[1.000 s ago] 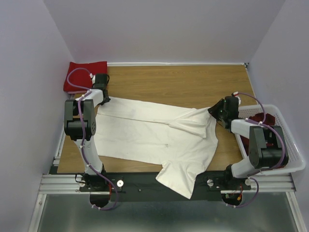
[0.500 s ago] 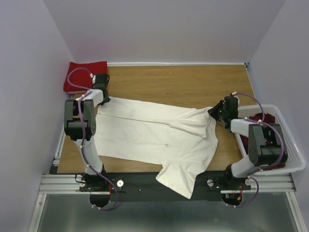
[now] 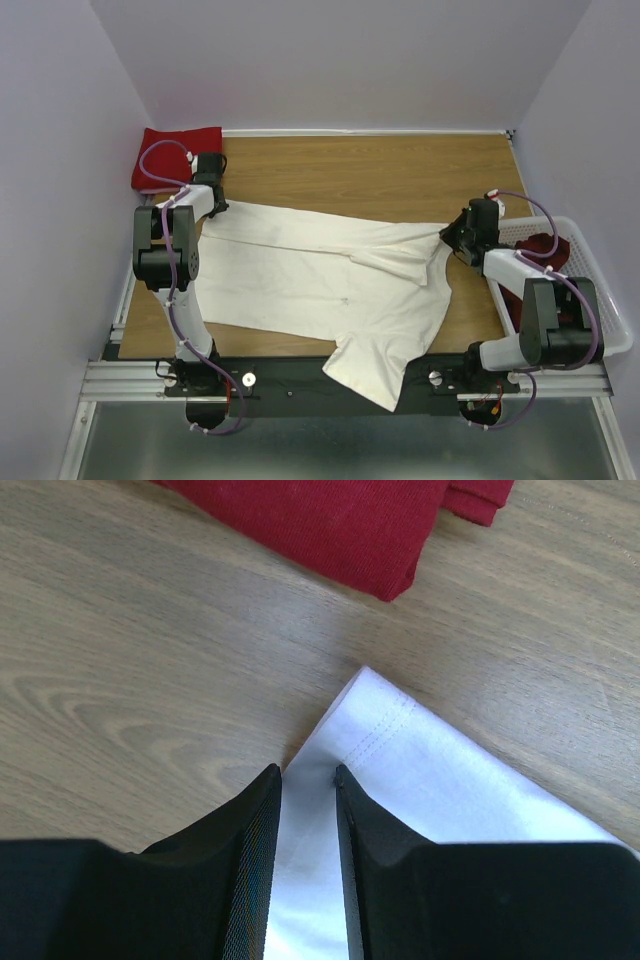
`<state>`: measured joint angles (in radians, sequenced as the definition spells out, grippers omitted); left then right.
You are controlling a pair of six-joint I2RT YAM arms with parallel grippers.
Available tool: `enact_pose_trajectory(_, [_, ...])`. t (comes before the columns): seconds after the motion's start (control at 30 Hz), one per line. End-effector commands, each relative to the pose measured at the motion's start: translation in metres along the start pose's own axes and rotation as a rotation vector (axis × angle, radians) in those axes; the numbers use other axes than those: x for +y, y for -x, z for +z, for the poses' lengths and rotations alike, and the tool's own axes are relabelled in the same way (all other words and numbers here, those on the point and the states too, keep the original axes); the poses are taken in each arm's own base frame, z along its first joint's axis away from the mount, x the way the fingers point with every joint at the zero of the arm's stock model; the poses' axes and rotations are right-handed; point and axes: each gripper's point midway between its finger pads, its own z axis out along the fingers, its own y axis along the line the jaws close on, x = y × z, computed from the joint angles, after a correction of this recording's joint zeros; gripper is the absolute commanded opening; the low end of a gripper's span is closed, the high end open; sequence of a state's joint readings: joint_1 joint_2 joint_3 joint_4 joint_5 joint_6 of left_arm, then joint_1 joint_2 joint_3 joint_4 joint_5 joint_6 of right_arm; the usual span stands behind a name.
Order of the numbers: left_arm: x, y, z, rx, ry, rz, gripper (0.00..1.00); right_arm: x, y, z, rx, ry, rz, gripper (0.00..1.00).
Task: Fold and stack the t-shirts
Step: Fold the tshirt
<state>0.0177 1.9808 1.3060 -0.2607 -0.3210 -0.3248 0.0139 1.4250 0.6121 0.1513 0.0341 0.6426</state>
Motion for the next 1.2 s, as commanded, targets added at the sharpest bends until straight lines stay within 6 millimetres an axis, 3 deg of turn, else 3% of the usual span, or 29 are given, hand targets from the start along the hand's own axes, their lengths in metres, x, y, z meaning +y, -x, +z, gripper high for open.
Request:
enact_pose_trajectory(0.0, [0.010, -0.015, 0.003, 0.042, 0.027, 0.013, 0.36, -0.029, -0.009, -0.007, 0.014, -0.120, -0.030, 0.02])
enact_pose_trajectory(0.23, [0.010, -0.016, 0.003, 0.043, 0.028, 0.014, 0.36, -0.037, -0.014, -0.010, 0.039, -0.168, -0.021, 0.02])
enact_pose_trajectory(0.4, [0.009, -0.016, 0.004, 0.046, 0.026, 0.014, 0.36, -0.049, -0.028, -0.013, 0.100, -0.214, -0.029, 0.02])
enact_pose_trajectory(0.57, [0.009, -0.016, 0.004, 0.045, 0.025, 0.015, 0.36, -0.059, -0.035, -0.004, 0.128, -0.265, -0.032, 0.04])
enact_pose_trajectory(0.8, [0.002, -0.008, -0.004, 0.005, 0.022, 0.028, 0.40, -0.057, -0.045, 0.010, 0.200, -0.266, -0.051, 0.11])
enact_pose_trajectory(0.87, [0.006, -0.001, -0.008, -0.018, 0.043, 0.034, 0.45, -0.051, -0.040, 0.010, 0.202, -0.246, -0.057, 0.17])
enact_pose_trajectory(0.97, [-0.012, 0.003, -0.021, -0.057, 0.034, 0.075, 0.51, -0.040, -0.028, 0.005, 0.177, -0.216, -0.074, 0.31])
enact_pose_trajectory(1.17, [-0.020, 0.015, -0.037, -0.096, 0.011, 0.065, 0.54, -0.022, 0.001, -0.012, 0.115, -0.184, -0.119, 0.45])
